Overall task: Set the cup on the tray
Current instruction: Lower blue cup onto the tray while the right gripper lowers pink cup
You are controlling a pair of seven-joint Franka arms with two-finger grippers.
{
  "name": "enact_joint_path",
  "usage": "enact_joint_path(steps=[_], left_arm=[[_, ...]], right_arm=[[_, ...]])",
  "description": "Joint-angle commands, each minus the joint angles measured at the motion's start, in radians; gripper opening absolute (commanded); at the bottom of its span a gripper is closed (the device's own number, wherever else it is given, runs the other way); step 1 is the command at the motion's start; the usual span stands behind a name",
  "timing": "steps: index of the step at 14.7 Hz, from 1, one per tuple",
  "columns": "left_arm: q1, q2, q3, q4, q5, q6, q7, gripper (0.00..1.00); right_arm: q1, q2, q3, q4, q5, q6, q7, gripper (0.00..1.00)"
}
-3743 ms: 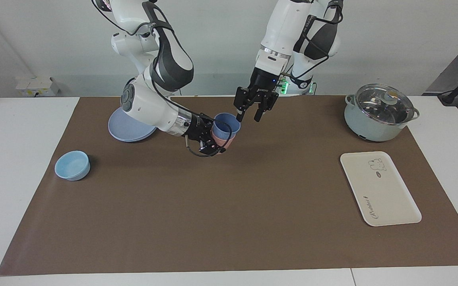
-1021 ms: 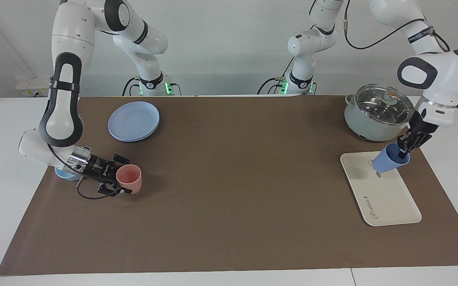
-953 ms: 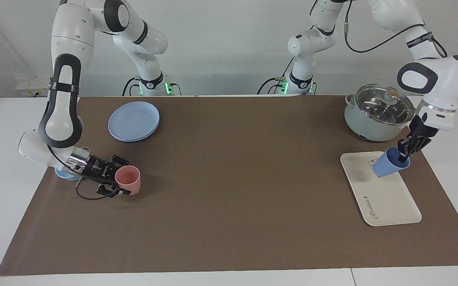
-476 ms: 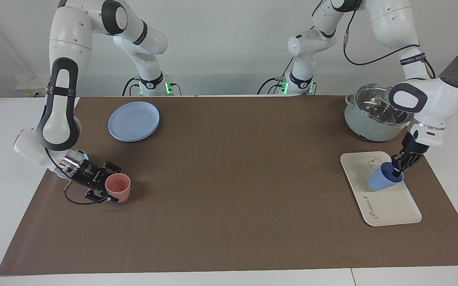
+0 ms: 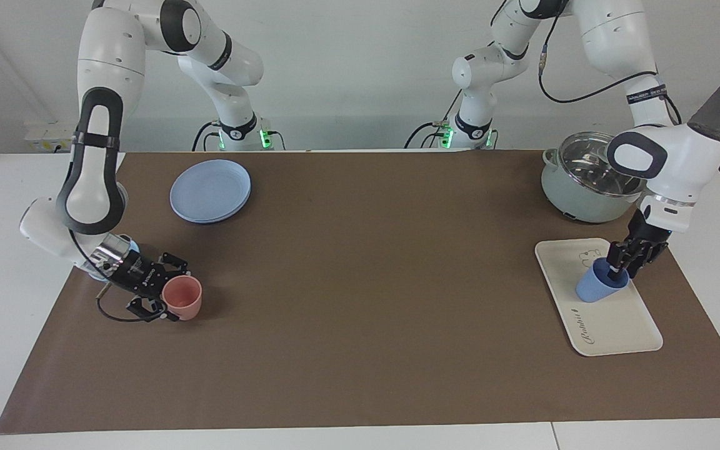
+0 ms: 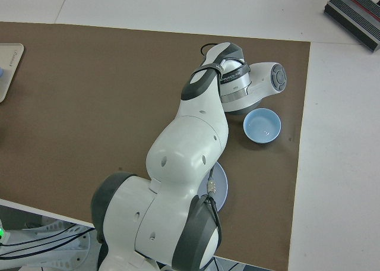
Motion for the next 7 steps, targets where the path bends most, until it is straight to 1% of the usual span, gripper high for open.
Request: enact_joint_path(steps=[1,2,4,5,7], left_arm=[[-0.020,-0.054,0.014,0.068,0.039,-0.160,0.017,1.00],[-0.026,-0.069,0.010,0.095,0.095,-0.219,0.012,1.00],[-0.058,-0.095,0.011,0.144,0.155,-0.334,-0.014,1.00],[-0.076,-0.111,0.011,0.160,0.186,-0.381,-0.037,1.00],[-0.130,-0.169,0.008,0.160,0.246,-0.466,-0.087,1.00]], right_arm=[[-0.003,-0.045,0.006,-0.014,-0.137,0.022,-0.040,1.00],[-0.001,-0.059,0.004,-0.015,-0.188,0.022,-0.040,1.00],[-0.003,-0.076,0.004,-0.013,-0.319,0.022,-0.037,1.00],[-0.006,-0.085,0.006,-0.008,-0.359,0.022,-0.036,1.00],[-0.007,-0.100,0.006,-0.007,-0.396,0.022,-0.071,1.00]])
